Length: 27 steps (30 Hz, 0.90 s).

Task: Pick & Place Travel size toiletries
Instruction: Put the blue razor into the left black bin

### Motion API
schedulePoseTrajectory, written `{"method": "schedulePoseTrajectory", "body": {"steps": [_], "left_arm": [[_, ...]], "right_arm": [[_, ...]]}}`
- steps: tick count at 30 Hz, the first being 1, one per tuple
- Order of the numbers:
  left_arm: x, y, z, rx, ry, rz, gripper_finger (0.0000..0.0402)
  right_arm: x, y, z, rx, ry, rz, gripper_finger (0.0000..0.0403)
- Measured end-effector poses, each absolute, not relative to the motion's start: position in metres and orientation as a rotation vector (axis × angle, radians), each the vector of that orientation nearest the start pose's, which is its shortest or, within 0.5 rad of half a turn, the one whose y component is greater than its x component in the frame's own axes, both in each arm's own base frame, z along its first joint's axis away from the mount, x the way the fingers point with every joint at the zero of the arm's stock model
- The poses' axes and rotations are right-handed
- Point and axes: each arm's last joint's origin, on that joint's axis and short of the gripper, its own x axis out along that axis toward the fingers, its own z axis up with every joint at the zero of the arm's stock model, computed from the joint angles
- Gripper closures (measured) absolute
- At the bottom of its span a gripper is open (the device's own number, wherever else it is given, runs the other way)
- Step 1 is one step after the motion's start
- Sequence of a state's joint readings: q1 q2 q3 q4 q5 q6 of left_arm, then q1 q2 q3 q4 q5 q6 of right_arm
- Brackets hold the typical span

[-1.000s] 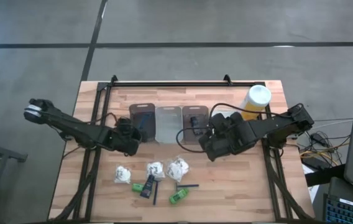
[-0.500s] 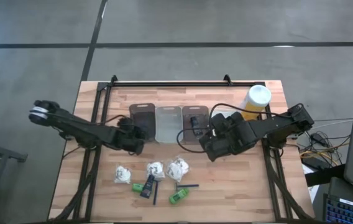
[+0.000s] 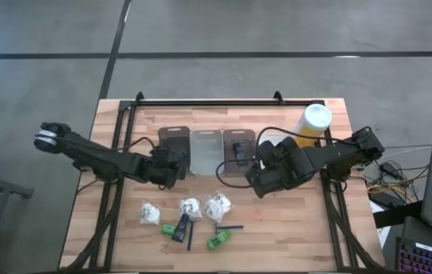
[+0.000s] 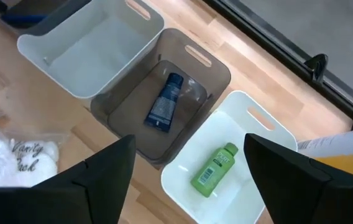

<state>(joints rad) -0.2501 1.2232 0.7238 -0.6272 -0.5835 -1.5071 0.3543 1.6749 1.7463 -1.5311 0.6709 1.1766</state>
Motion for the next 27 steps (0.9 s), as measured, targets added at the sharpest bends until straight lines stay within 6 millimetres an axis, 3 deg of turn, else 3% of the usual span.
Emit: {"method": "schedulePoseTrajectory", "body": {"steps": [6, 13, 20, 27], "left_arm": [[0.210, -0.045, 0.221, -0.834, 0.609, 0.821, 0.0207], [0.220, -0.070, 0.257, -0.629, 0.538, 0.414, 0.0208], [0.222, -0.088, 0.265, -0.471, 0.510, 0.213, 0.0209], [0.220, -0.090, 0.261, -0.450, 0.558, 0.176, 0.0209]], "right_arm": [[0.281, 0.097, 0.352, 0.309, 1.003, -0.816, 0.0109], [0.279, 0.135, 0.335, 0.315, 1.143, -0.598, 0.0130], [0.297, 0.176, 0.289, 0.242, 1.208, -0.176, 0.0146], [0.320, 0.193, 0.238, 0.022, 1.235, -0.029, 0.0159]]}}
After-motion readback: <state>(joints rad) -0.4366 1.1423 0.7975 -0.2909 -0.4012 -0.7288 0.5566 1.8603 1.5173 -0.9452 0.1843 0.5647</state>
